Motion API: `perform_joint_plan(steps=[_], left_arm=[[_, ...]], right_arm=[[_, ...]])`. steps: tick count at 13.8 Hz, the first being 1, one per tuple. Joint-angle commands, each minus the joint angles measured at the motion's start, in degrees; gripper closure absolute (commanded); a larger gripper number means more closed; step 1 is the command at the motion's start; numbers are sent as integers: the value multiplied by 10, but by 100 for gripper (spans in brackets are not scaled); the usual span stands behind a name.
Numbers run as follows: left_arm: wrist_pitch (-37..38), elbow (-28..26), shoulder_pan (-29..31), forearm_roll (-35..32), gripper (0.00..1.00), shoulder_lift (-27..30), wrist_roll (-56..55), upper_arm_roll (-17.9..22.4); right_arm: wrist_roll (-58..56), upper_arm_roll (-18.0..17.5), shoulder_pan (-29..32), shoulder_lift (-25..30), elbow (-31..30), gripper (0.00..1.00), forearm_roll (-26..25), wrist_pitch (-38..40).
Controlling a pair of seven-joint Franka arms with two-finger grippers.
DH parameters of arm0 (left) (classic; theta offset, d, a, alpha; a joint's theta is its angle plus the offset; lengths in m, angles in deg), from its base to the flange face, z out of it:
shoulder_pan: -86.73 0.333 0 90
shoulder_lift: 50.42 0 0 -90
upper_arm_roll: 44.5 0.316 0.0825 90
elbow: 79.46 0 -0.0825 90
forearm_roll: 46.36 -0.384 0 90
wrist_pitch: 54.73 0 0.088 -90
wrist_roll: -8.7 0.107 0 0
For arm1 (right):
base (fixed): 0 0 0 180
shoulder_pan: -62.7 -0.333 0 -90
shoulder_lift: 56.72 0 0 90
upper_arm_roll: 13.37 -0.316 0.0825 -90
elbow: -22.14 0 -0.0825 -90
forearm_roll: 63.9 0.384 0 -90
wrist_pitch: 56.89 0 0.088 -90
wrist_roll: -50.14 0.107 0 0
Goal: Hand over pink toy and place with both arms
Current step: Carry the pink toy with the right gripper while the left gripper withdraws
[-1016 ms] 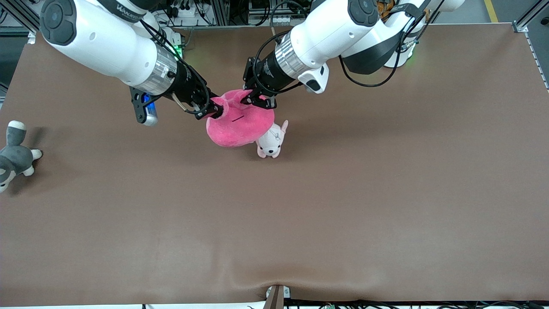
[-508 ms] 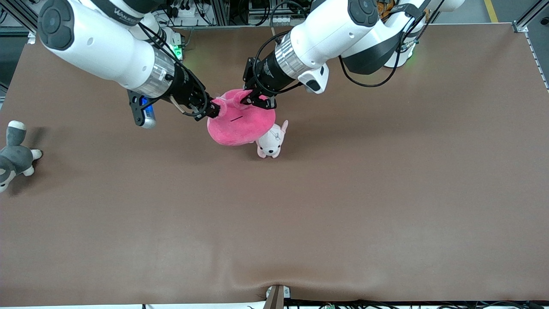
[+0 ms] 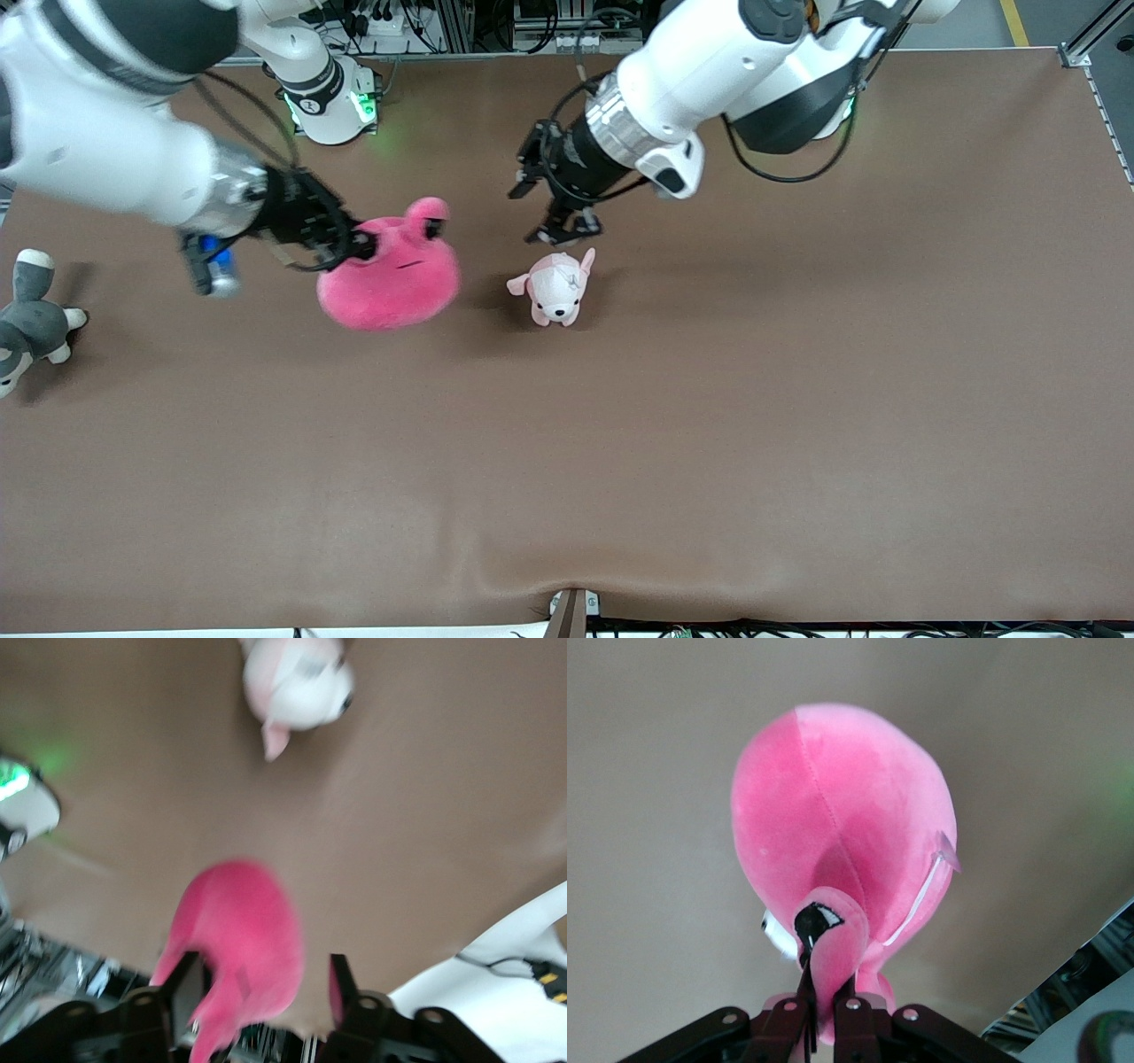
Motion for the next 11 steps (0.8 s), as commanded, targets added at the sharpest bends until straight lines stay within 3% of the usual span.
perform_joint_plan(steps=[1,5,11], left_arm=[[70,1,46,-18,0,23,70,-1],[177,1,132,-22,0,34,290,2],[259,0,213,-135,0,37,623,0]], right_arm=[[-92,-8,72,2,1,100,-19,38],[-249,-8,140,-23,-10,100,-84,38],[-419,-8,190,-87,-9,100,-149,-22]])
